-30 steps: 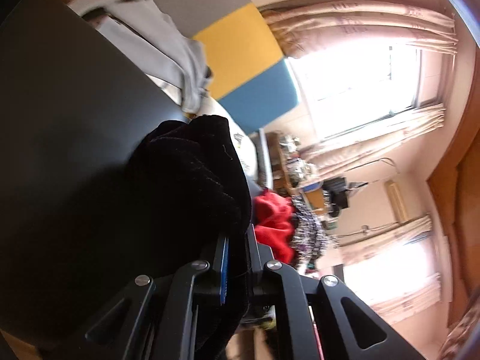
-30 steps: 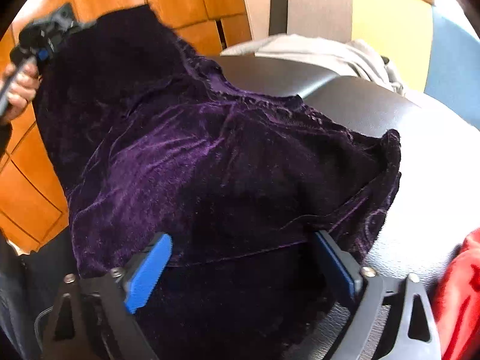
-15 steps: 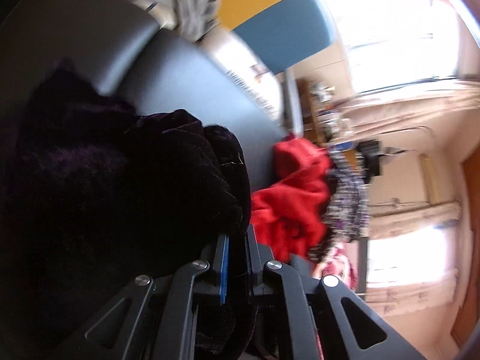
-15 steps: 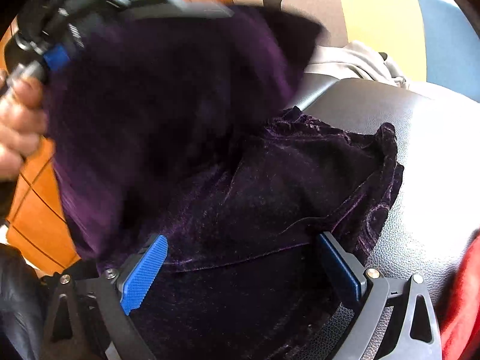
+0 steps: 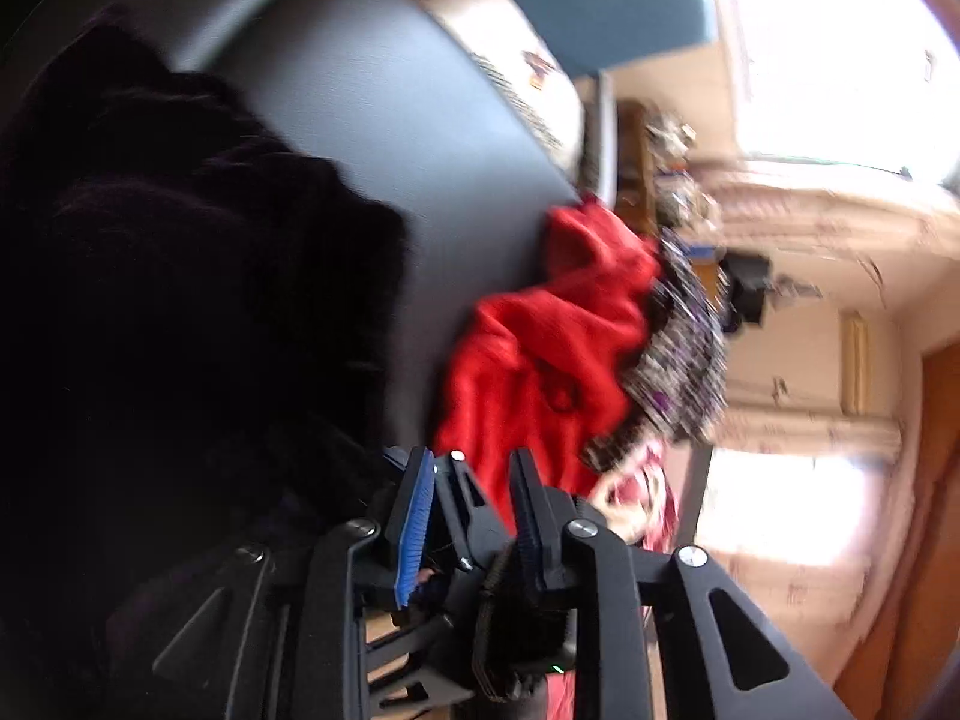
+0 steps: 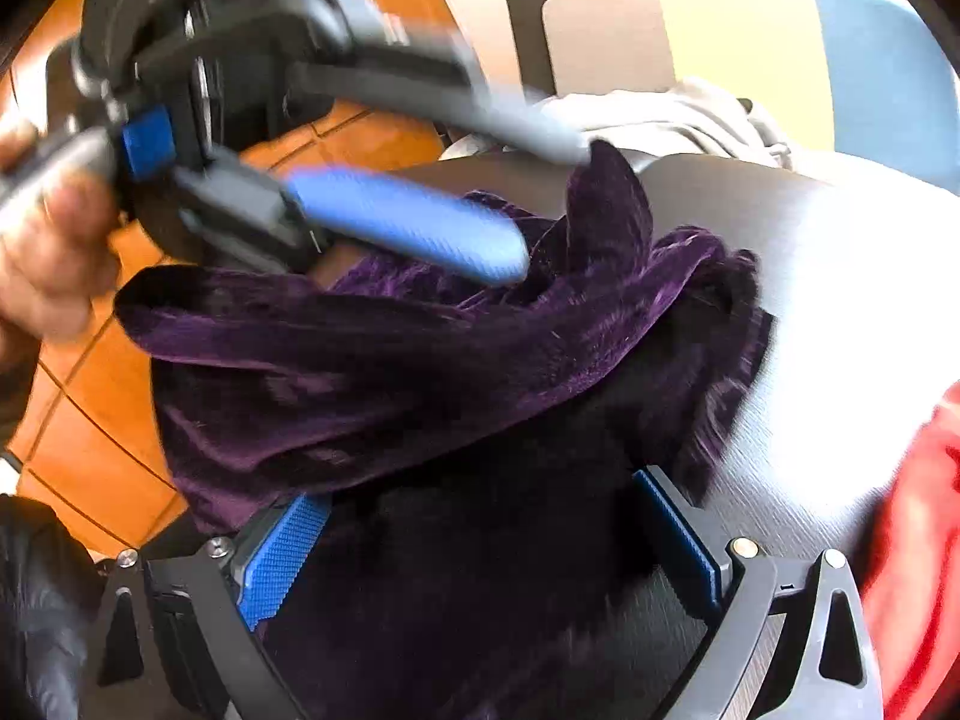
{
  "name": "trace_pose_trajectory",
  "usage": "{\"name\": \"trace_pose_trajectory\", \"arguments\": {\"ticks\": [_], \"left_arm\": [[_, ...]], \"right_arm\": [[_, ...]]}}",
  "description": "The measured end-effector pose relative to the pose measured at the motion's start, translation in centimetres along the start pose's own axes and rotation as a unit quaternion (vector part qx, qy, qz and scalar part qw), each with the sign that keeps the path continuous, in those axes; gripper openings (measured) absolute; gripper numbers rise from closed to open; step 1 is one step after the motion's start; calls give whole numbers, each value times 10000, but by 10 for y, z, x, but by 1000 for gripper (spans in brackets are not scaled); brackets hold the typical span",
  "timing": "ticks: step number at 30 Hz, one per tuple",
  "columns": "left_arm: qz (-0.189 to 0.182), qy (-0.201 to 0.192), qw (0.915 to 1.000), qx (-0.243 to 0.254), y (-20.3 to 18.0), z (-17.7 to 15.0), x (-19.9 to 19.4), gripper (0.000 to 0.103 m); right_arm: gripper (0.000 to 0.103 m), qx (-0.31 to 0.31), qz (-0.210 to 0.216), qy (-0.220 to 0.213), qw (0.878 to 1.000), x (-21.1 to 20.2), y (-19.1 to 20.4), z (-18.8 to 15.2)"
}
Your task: Fold clothes
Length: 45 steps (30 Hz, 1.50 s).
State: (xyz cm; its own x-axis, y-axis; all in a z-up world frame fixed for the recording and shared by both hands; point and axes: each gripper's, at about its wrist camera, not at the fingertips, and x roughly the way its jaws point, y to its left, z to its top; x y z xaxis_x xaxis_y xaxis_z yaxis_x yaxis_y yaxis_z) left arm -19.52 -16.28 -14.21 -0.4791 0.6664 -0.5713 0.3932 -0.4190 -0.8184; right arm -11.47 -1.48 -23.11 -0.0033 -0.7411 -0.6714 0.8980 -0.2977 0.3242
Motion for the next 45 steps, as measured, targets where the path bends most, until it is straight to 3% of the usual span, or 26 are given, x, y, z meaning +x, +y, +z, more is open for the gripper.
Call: {"name": "trace_pose_trajectory", "arguments": {"ticks": [3,6,9,12,17,19,20,21,22,27,30,34,37,39,41,45], "left_arm": [[-245,-100,9992,308,-11,-7,-23,26],[-335,-539,9968,488,2,-16,-62,27],[125,-1097,9929,447,41,-23,-102,27],[531,-1457,9874,330,86,-37,-127,28],[545,-1805,9812,417,141,-67,-138,28],[452,-1820,9805,593,147,-75,-128,28],[389,-1795,9806,688,148,-78,-123,28],[398,-1745,9800,870,145,-81,-115,29],[499,-1677,9779,1141,139,-84,-107,29],[901,-1099,9601,2411,121,-107,-63,30],[1195,-679,9550,2628,131,-112,-34,25],[1247,-703,9527,2679,133,-112,-32,25],[1412,-798,9480,2737,126,-117,-37,26],[1499,-903,9402,2921,121,-125,-43,28],[1428,-969,9367,3045,116,-132,-46,29],[1274,-1119,9340,3145,108,-139,-48,29]], "right_arm": [[100,-4,-155,-14,9999,-22,9,-12],[100,75,-245,27,9997,-44,16,-26],[100,47,-160,103,9998,-59,33,-31],[100,-81,248,145,9996,-69,54,-27],[99,104,865,189,9960,-49,78,-21],[84,311,798,446,9953,-30,78,-24],[57,413,747,586,9946,-19,77,-24],[19,515,697,727,9936,-8,76,-25],[7,631,615,857,9924,1,75,-26],[7,1130,515,478,9911,-19,72,-40],[7,1520,432,440,9865,-19,62,-65],[8,2048,405,353,9773,-22,50,-94],[20,2410,678,139,9681,-29,44,-95],[47,2428,690,5,9676,-27,41,-85],[61,2445,702,-129,9670,-25,39,-76],[61,2478,724,-397,9653,-20,34,-56]]}}
